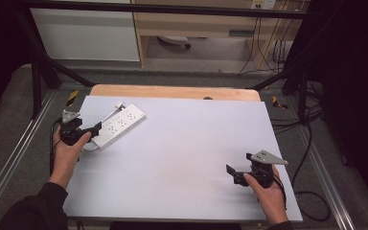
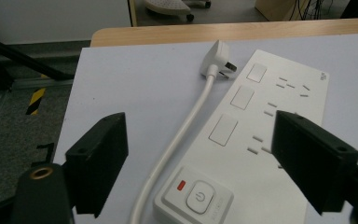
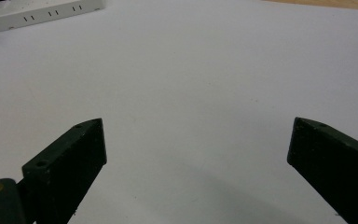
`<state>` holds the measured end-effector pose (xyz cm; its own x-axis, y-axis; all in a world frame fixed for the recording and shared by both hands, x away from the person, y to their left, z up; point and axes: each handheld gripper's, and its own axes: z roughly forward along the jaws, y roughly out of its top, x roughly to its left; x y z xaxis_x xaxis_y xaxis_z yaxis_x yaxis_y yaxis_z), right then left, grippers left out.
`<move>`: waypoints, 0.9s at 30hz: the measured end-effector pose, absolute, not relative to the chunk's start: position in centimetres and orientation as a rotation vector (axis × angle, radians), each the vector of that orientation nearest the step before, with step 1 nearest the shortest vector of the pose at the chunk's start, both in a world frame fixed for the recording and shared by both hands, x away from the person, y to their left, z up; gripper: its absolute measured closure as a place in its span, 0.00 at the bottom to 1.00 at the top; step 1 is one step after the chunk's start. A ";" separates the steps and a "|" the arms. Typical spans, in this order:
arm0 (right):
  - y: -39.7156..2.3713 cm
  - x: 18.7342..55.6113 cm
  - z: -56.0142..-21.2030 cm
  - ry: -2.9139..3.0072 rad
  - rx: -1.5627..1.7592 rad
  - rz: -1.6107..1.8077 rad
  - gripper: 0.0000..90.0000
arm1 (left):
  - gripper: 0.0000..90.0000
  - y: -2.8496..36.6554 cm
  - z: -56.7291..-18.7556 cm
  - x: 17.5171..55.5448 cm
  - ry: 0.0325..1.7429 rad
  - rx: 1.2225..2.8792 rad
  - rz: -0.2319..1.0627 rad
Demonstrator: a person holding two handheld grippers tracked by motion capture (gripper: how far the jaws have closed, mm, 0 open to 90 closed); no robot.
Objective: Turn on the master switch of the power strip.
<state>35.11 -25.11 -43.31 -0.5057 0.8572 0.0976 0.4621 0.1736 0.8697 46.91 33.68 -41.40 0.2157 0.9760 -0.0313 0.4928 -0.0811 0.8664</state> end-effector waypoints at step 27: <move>-25.2 35.2 -43.3 2.050 1.248 1.273 0.06 | 0.81 33.9 -41.8 47.2 1.404 1.711 0.748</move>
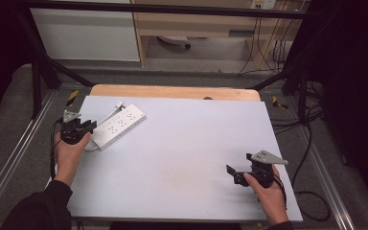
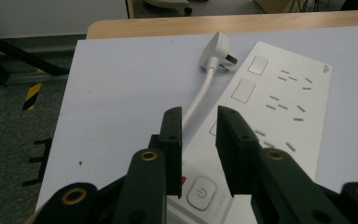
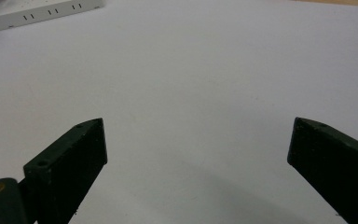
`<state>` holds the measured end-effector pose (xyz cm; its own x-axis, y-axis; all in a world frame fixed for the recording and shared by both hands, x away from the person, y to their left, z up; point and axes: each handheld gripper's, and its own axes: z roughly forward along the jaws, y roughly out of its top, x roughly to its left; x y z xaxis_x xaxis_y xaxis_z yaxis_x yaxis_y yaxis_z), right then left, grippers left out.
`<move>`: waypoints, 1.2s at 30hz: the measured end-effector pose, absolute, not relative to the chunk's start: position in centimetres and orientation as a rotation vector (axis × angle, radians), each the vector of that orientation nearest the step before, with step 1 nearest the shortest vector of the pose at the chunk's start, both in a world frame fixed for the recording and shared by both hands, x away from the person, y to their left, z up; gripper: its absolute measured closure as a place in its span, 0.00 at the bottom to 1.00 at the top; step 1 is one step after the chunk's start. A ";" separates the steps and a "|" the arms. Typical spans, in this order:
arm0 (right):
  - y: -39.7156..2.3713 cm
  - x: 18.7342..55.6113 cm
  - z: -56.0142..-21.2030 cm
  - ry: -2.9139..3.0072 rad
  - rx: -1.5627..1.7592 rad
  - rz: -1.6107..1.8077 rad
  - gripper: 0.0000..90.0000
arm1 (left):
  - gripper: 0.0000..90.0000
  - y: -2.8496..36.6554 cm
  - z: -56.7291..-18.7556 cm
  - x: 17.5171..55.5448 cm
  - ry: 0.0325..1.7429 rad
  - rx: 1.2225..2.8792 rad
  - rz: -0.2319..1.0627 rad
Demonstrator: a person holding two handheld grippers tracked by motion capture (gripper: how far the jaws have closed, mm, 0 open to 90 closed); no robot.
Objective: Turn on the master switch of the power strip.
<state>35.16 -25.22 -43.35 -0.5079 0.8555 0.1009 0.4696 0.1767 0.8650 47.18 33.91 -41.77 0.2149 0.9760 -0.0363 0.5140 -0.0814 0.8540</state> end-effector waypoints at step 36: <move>-25.2 35.4 -43.5 2.075 1.253 1.267 0.05 | 1.00 34.6 -43.3 48.1 1.447 1.747 0.724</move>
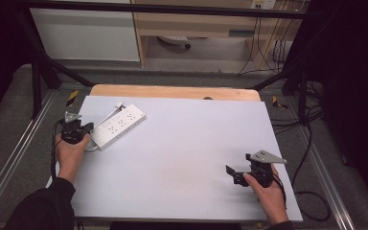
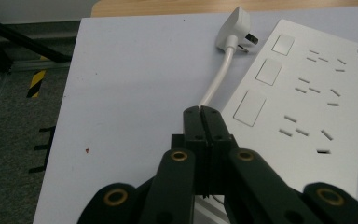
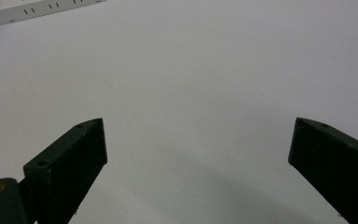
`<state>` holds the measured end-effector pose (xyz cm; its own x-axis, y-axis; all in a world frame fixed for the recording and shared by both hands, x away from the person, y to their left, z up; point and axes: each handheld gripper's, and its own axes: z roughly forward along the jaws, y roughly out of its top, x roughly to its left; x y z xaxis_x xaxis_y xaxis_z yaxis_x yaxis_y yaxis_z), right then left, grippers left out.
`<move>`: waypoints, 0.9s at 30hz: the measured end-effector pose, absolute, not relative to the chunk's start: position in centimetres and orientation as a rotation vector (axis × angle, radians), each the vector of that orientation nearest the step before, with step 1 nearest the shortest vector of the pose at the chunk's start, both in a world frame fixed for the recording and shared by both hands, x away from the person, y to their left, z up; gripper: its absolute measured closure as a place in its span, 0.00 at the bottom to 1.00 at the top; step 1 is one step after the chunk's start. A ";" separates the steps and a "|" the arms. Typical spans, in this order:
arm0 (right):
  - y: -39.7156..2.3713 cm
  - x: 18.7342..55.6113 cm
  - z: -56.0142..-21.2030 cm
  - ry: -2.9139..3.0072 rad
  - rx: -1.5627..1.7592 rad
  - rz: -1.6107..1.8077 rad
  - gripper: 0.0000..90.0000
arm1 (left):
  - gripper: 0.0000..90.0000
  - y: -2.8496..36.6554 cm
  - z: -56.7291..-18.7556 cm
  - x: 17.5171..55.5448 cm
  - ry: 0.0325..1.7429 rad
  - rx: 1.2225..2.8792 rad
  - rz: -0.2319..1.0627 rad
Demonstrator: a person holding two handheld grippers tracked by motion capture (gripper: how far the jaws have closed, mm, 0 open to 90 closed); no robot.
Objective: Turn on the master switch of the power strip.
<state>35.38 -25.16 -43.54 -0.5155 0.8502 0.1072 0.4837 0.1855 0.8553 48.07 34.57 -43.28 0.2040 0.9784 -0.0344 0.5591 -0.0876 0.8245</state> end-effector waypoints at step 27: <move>-25.3 35.3 -43.5 2.058 1.265 1.269 0.05 | 1.00 34.7 -42.9 47.1 1.437 1.759 0.702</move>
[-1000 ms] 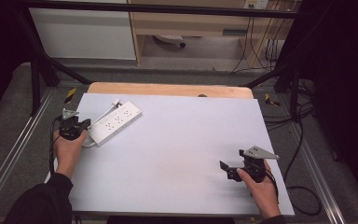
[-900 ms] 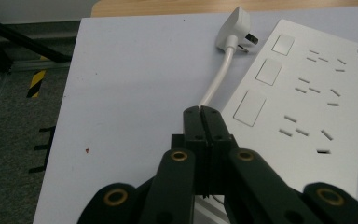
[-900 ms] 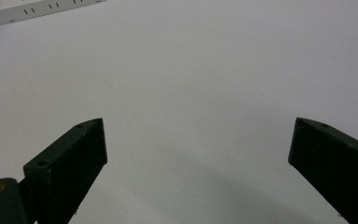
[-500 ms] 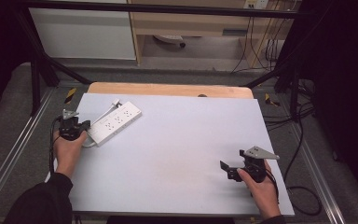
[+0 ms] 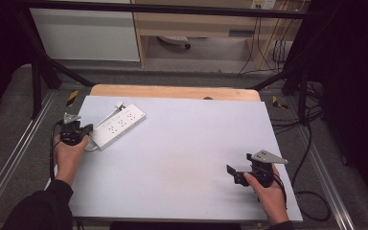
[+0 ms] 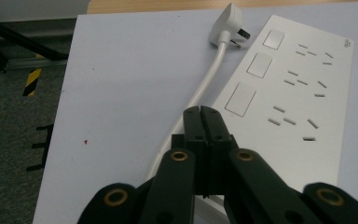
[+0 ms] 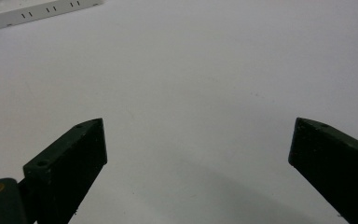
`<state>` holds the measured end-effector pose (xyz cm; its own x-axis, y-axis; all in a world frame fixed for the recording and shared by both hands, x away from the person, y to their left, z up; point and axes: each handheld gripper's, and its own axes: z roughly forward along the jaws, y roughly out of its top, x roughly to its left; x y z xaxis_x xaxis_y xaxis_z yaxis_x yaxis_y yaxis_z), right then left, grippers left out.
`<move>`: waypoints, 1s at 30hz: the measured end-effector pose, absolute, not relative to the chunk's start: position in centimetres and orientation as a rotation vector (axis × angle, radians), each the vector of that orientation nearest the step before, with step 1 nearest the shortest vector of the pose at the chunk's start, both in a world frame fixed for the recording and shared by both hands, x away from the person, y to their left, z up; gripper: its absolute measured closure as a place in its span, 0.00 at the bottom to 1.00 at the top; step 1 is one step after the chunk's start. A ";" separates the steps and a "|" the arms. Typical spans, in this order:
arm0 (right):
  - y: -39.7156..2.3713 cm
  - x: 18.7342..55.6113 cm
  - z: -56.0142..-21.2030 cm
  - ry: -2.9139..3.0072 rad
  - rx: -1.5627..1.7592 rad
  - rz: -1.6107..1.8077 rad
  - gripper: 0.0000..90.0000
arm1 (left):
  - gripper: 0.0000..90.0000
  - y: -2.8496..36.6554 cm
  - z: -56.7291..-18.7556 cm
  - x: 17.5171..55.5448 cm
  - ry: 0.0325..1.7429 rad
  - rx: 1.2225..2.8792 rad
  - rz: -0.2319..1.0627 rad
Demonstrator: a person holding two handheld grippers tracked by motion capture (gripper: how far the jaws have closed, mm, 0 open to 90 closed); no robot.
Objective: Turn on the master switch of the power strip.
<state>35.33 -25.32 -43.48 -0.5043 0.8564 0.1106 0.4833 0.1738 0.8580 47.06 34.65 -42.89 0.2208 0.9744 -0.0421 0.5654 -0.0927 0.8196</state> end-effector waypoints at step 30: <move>-25.3 35.3 -43.5 2.063 1.263 1.256 0.04 | 1.00 34.0 -43.7 46.1 1.430 1.760 0.682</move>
